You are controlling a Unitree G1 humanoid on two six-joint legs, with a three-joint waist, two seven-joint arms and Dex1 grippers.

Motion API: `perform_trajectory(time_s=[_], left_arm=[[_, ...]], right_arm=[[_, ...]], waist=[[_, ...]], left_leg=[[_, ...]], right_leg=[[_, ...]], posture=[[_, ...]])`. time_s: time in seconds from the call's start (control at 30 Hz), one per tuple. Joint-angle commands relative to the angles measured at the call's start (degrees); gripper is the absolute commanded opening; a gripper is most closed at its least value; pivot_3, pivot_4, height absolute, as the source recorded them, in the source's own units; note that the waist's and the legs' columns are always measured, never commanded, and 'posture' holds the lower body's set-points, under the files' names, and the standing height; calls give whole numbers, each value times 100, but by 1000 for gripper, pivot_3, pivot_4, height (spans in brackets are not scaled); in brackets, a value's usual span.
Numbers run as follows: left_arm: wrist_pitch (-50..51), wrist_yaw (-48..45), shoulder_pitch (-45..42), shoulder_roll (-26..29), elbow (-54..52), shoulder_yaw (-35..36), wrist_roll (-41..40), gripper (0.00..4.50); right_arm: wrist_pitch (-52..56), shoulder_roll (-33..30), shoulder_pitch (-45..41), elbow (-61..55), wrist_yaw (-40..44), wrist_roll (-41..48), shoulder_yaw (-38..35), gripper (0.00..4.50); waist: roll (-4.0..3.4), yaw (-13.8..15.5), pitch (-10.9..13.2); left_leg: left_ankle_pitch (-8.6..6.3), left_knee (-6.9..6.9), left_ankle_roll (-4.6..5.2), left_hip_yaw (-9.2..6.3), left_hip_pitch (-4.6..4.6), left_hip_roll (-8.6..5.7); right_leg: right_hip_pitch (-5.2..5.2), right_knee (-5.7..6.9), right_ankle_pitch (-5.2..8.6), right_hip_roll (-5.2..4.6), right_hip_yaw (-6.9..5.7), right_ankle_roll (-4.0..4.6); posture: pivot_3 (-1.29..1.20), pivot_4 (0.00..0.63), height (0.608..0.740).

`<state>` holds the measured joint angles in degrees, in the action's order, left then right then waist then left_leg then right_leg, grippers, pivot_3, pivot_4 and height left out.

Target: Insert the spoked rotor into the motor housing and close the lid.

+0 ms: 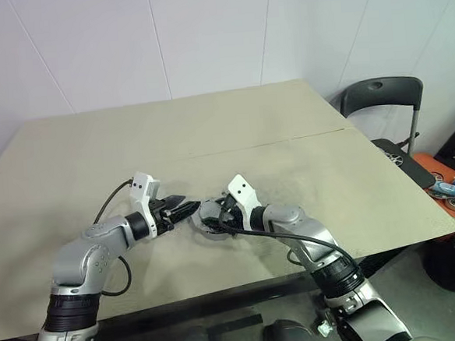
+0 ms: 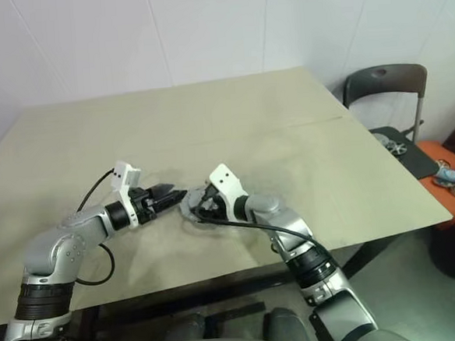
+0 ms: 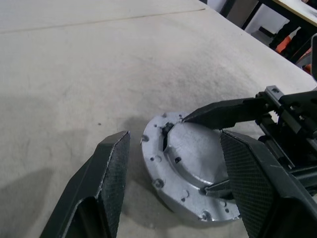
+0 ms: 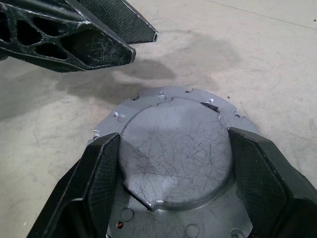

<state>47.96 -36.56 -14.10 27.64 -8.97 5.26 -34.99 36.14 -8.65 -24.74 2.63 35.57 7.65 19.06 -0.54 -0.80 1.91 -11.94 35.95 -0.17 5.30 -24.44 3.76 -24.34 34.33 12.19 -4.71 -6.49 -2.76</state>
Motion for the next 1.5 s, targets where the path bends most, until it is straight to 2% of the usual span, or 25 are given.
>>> perform_trajectory(time_s=[0.03, 0.13, 0.37, 0.57, 0.83, 1.1, 1.33, 1.5], left_arm=[[-93, -34, -40, 53, -121, 47, 13, 3070], [-93, -18, -42, 35, -123, 38, 18, 3070], [-160, 0, -123, -32, -33, 17, 61, 3070], [-181, 0, -129, -57, -26, 57, 78, 3070], [-135, 52, -38, -19, -114, 109, 46, 3070], [-127, 83, 2, -33, -149, 105, 35, 3070], [-155, 73, -10, -33, -120, 99, 50, 3070], [-161, 57, -24, -31, -114, 94, 47, 3070]], right_arm=[[219, -205, -53, -71, 323, 213, -103, 3025], [464, -291, -248, -27, 546, 512, -346, 3025], [496, -544, -563, -224, 1008, 739, -362, 3025], [214, -530, -489, -107, 869, 443, -65, 3025], [127, -334, -492, 179, 618, 312, -55, 3025], [-111, -530, -310, 384, 770, 90, 135, 3025], [223, -471, -459, 455, 827, 451, -283, 3025], [393, -516, -468, 211, 1012, 631, -282, 3025]], waist=[[0, 15, 0], [1, 16, 0], [5, 14, 7], [12, 5, 13], [12, -1, 13], [13, 2, 12], [14, 12, 12], [14, 14, 12]], left_leg=[[0, 2, 0, 0, 0, 1], [0, 6, 0, 1, 0, 2], [0, 1, 0, 3, -7, -2], [0, 3, 0, 4, -8, -1], [0, 7, 0, 5, -6, -1], [0, 14, 0, 4, -2, -1], [0, 16, -1, 3, -1, 0], [0, 16, 0, 3, -1, -1]], right_leg=[[1, 0, 0, -1, 0, 0], [2, 0, 0, -4, 0, 0], [0, 0, -9, -3, 0, 16], [0, 5, -8, 0, 0, 14], [0, 8, -9, 0, 0, 14], [0, 13, -8, 1, 0, 13], [1, 14, -8, 0, 0, 13], [1, 14, -9, 0, 0, 14]], posture=[[0, 0, 740], [0, 0, 740], [0, 0, 740], [0, 0, 740], [0, 0, 740], [0, 0, 740], [0, 0, 740], [0, 0, 740]])
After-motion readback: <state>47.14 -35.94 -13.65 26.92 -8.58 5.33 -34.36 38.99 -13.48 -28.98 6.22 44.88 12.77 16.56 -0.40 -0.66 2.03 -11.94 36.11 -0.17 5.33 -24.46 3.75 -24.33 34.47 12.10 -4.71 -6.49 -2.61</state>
